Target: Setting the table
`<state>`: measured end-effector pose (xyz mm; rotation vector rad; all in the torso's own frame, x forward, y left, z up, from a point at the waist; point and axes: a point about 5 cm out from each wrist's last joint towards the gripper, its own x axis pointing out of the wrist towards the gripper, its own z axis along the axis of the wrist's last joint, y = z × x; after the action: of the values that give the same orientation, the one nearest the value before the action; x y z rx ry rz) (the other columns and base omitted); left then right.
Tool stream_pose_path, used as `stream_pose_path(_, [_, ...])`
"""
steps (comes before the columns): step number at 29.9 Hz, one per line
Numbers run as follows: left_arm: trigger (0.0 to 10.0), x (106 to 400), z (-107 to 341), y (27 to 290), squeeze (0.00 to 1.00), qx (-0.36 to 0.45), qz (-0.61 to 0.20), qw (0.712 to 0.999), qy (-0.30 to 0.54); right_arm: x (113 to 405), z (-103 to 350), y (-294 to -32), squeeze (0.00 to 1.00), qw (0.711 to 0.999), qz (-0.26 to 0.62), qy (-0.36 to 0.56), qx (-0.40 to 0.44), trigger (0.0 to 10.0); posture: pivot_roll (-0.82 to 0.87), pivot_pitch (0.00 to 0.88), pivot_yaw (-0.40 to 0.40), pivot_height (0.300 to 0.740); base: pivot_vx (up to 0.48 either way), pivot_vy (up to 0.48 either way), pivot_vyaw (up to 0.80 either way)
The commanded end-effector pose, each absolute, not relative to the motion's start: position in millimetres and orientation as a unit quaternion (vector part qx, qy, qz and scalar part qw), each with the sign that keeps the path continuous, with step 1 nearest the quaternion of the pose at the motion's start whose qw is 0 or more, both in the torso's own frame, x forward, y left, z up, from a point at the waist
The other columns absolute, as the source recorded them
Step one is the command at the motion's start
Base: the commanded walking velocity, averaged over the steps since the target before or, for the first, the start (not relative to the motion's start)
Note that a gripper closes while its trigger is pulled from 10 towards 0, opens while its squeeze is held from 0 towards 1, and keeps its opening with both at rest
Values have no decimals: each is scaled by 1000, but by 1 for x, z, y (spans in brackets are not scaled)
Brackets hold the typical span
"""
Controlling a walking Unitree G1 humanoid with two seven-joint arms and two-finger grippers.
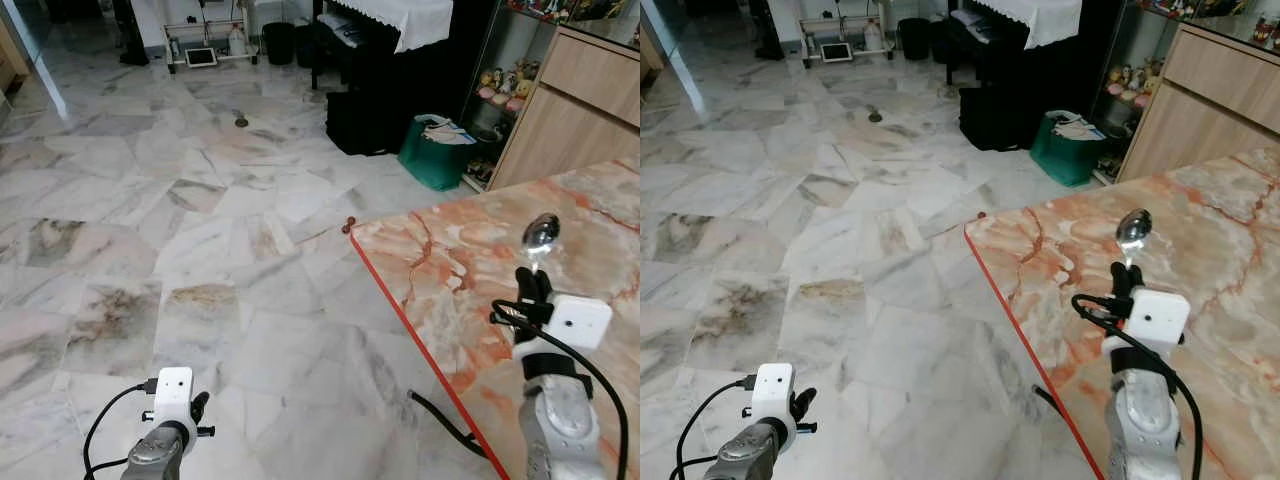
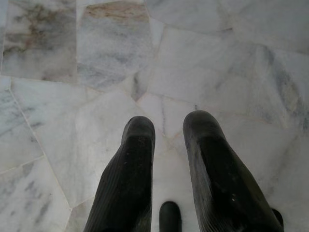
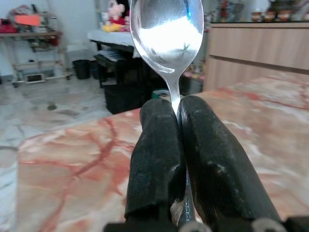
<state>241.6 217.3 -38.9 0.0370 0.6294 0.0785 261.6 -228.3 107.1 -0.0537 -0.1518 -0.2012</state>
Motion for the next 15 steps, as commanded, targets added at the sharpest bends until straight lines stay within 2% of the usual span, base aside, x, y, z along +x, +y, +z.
stream_pose_path(1, [10000,237,-43,216,0,23,37,948,316,263,106,-225,0,992,-95,-78,-25,10000,73,0,-19,727,0,0,0])
stream_pose_path(15, [10000,239,-42,211,0,8,44,950,310,265,97,-221,0,993,-89,-76,-15,10000,97,0,-52,727,0,0,0])
